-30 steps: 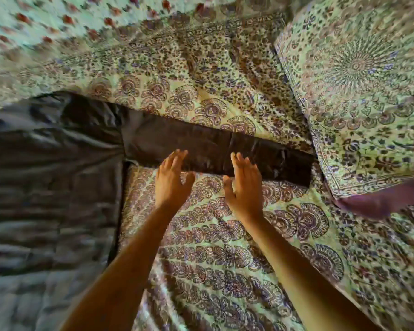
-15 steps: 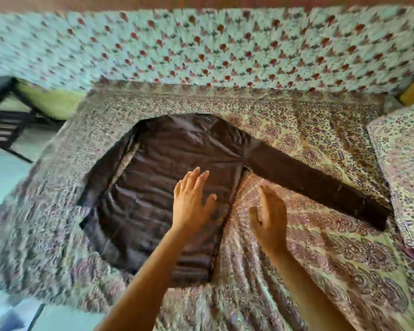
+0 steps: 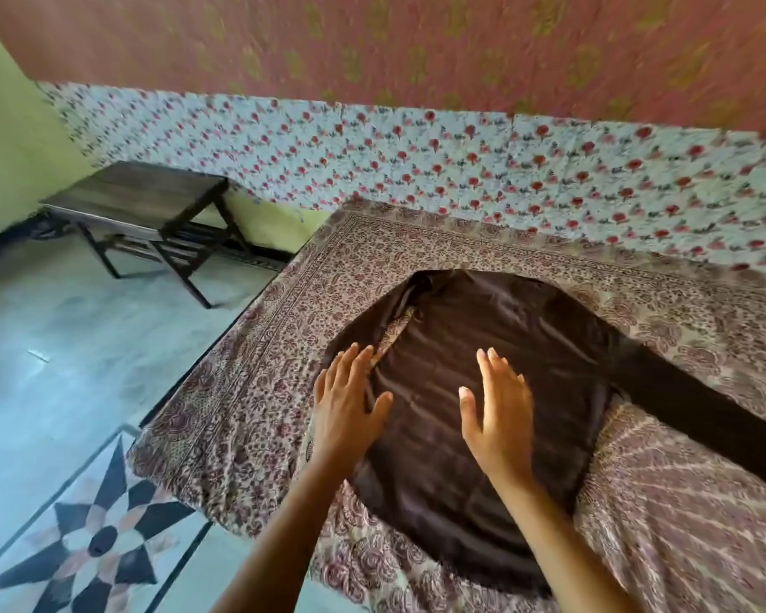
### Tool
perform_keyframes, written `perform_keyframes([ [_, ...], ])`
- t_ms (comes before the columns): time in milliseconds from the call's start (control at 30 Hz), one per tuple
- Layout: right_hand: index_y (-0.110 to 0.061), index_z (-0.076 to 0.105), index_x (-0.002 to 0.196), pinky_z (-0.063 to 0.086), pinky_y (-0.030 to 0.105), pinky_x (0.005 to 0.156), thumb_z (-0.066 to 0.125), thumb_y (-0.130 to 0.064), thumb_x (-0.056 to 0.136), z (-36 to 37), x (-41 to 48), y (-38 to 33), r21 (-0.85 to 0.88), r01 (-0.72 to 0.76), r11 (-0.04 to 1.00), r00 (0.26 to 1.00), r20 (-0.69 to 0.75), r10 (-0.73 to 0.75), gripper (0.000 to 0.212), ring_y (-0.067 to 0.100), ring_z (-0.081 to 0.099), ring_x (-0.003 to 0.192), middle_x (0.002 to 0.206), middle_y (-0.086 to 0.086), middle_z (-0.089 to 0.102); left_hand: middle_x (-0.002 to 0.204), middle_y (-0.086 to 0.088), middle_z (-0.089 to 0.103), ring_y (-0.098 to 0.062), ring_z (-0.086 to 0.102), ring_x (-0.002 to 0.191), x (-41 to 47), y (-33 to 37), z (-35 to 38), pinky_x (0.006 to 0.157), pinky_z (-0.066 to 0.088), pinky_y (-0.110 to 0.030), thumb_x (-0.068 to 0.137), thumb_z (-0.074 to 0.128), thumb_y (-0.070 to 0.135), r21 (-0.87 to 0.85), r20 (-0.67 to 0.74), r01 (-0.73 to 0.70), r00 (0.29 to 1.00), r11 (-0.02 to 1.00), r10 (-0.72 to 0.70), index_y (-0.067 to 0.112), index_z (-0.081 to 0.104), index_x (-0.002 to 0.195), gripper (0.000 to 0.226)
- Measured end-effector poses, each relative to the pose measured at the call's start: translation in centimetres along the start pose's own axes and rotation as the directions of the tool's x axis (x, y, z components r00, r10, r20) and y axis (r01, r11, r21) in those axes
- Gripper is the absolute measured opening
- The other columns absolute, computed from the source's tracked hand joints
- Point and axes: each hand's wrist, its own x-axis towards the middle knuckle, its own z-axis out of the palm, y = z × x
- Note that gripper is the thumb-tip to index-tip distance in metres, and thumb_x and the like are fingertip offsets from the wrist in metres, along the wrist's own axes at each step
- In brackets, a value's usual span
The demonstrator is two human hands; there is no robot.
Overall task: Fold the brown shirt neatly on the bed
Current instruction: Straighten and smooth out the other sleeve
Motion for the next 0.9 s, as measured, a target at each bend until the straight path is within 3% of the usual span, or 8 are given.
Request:
perform_keyframes([
  [200, -0.008, 0.043, 0.136, 0.034, 0.048, 0.105, 0.038, -0.034, 0.090, 6.4, 2.6, -2.8, -0.010, -0.015, 1.000, 0.999, 0.030, 0.015, 0.052, 0.026, 0.045, 0.128, 0.139, 0.012, 0.048, 0.152, 0.001, 0.027, -0.021, 0.024, 0.140, 4.8, -5.6, -0.5, 0.116, 0.018, -0.041, 0.075, 0.028, 0.060, 0.056, 0.038, -0.018, 0.999, 0.998, 0.016, 0.028, 0.023, 0.145, 0.078],
  [300, -0.007, 0.044, 0.135, 0.036, 0.049, 0.104, 0.037, -0.033, 0.089, 9.9, 3.6, -3.8, 0.004, -0.073, 0.997, 0.995, 0.072, 0.073, 0.053, 0.028, 0.047, 0.127, 0.138, 0.012, 0.049, 0.151, 0.000, 0.030, -0.021, 0.026, 0.139, 7.5, -7.9, 0.0, 0.114, 0.019, -0.040, 0.081, 0.040, 0.054, 0.075, 0.077, -0.027, 0.997, 0.997, 0.022, 0.025, 0.027, 0.145, 0.072],
  [433, -0.007, 0.045, 0.133, 0.036, 0.049, 0.104, 0.036, -0.032, 0.089, 14.2, 4.8, -4.5, -0.015, -0.156, 0.988, 0.980, 0.126, 0.157, 0.052, 0.028, 0.048, 0.125, 0.136, 0.013, 0.051, 0.149, 0.001, 0.033, -0.021, 0.031, 0.136, 11.1, -10.6, 0.7, 0.112, 0.022, -0.041, 0.071, 0.027, 0.060, 0.096, 0.141, -0.067, 0.989, 0.993, 0.053, 0.023, 0.030, 0.142, 0.081],
  [567, -0.006, 0.047, 0.132, 0.036, 0.049, 0.104, 0.036, -0.032, 0.089, 17.6, 6.6, -5.2, -0.059, -0.202, 0.978, 0.961, 0.180, 0.209, 0.052, 0.028, 0.049, 0.125, 0.135, 0.014, 0.051, 0.150, -0.001, 0.033, -0.020, 0.030, 0.137, 14.4, -13.7, 1.5, 0.113, 0.020, -0.039, 0.071, 0.026, 0.059, 0.077, 0.182, -0.080, 0.981, 0.994, 0.065, 0.021, 0.031, 0.143, 0.081],
  [667, -0.005, 0.048, 0.132, 0.038, 0.049, 0.103, 0.037, -0.031, 0.088, 19.8, 7.4, -5.2, -0.064, -0.217, 0.974, 0.950, 0.214, 0.225, 0.052, 0.029, 0.049, 0.125, 0.135, 0.015, 0.051, 0.149, -0.001, 0.034, -0.021, 0.030, 0.137, 16.6, -16.1, 2.7, 0.113, 0.020, -0.040, 0.081, 0.042, 0.052, 0.071, 0.226, -0.094, 0.971, 0.993, 0.075, 0.022, 0.035, 0.140, 0.067],
  [733, -0.005, 0.047, 0.132, 0.040, 0.049, 0.101, 0.037, -0.030, 0.087, 21.6, 8.0, -5.0, -0.067, -0.232, 0.970, 0.938, 0.247, 0.241, 0.052, 0.031, 0.049, 0.124, 0.135, 0.016, 0.051, 0.147, 0.001, 0.037, -0.020, 0.030, 0.137, 18.1, -17.8, 4.0, 0.113, 0.019, -0.040, 0.086, 0.053, 0.042, 0.077, 0.288, -0.102, 0.955, 0.992, 0.076, 0.022, 0.038, 0.138, 0.058],
  [900, -0.003, 0.048, 0.130, 0.043, 0.047, 0.097, 0.037, -0.028, 0.085, 26.9, 8.5, -4.9, -0.121, -0.300, 0.946, 0.896, 0.305, 0.323, 0.053, 0.033, 0.054, 0.118, 0.131, 0.019, 0.053, 0.139, 0.004, 0.047, -0.016, 0.036, 0.130, 21.2, -22.4, 7.9, 0.108, 0.023, -0.035, 0.087, 0.055, 0.033, 0.099, 0.505, -0.208, 0.853, 0.973, 0.132, 0.022, 0.050, 0.129, 0.043],
])
